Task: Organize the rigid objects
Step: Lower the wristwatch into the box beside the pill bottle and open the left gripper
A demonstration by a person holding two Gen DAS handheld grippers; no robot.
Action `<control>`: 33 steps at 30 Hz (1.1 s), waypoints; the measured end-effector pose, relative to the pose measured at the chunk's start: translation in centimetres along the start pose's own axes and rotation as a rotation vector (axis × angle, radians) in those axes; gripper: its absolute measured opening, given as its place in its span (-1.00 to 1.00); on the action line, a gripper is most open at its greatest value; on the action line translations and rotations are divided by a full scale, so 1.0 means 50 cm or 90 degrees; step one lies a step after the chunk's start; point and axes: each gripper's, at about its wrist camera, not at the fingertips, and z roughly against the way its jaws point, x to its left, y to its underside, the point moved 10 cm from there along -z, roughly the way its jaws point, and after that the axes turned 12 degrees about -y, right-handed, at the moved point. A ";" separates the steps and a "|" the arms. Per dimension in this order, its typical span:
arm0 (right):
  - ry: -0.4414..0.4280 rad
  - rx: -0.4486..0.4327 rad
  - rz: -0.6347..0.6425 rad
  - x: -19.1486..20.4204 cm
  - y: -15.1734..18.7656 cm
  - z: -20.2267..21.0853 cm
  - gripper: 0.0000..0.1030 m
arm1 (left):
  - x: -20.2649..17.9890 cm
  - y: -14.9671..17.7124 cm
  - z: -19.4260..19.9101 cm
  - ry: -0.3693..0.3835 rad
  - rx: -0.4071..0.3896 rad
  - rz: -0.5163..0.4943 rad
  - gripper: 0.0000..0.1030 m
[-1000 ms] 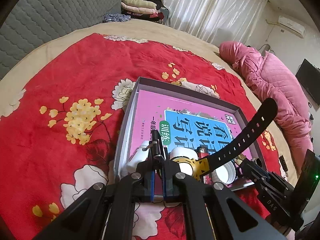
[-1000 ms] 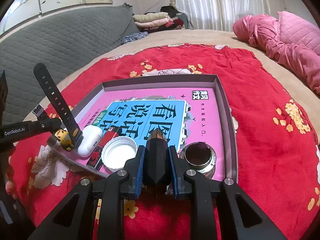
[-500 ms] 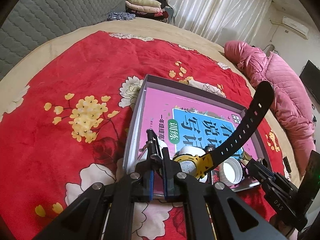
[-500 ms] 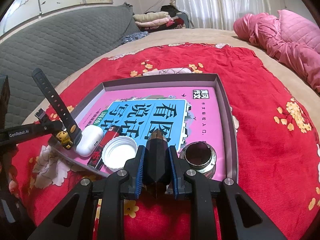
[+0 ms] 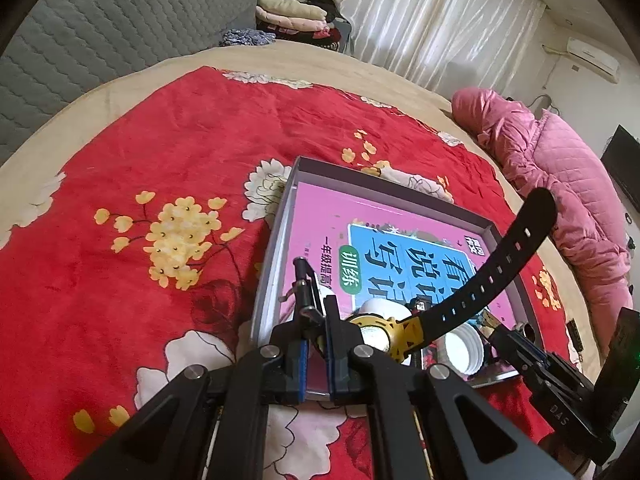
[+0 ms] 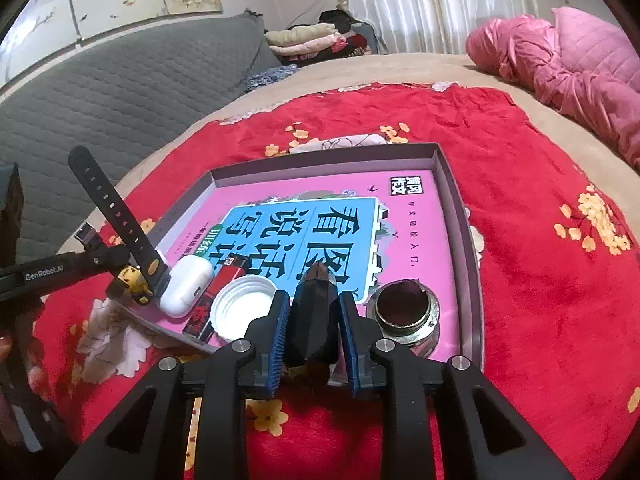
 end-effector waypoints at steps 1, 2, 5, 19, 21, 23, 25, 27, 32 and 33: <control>-0.001 -0.001 0.000 0.001 0.000 0.002 -0.50 | 0.001 0.000 0.001 -0.003 -0.001 -0.001 -0.86; -0.002 -0.001 0.000 0.002 -0.001 0.002 -0.50 | 0.001 0.002 0.001 -0.004 0.000 -0.001 -0.86; -0.003 -0.001 0.001 0.005 -0.001 0.002 -0.49 | 0.002 0.006 -0.002 -0.006 0.005 -0.003 -0.86; -0.004 -0.007 0.008 0.010 -0.004 0.007 -0.46 | 0.014 0.014 -0.028 -0.022 0.032 0.009 -0.71; -0.004 -0.011 0.009 0.008 -0.005 0.009 -0.46 | 0.014 0.014 -0.027 -0.020 0.032 0.008 -0.71; -0.004 -0.013 0.007 0.007 -0.007 0.010 -0.46 | 0.012 0.014 -0.024 -0.014 0.030 0.004 -0.70; -0.005 -0.012 0.007 0.008 -0.006 0.010 -0.46 | 0.010 0.016 -0.021 -0.011 0.029 0.000 -0.70; -0.006 -0.011 0.007 0.008 -0.006 0.011 -0.46 | 0.008 0.017 -0.021 -0.006 0.031 0.000 -0.63; -0.007 -0.015 0.007 0.007 -0.008 0.014 -0.44 | 0.002 0.012 -0.015 0.007 0.023 -0.004 -0.06; -0.007 -0.014 0.007 0.007 -0.008 0.014 -0.43 | 0.001 0.011 -0.013 0.010 0.022 -0.003 -0.04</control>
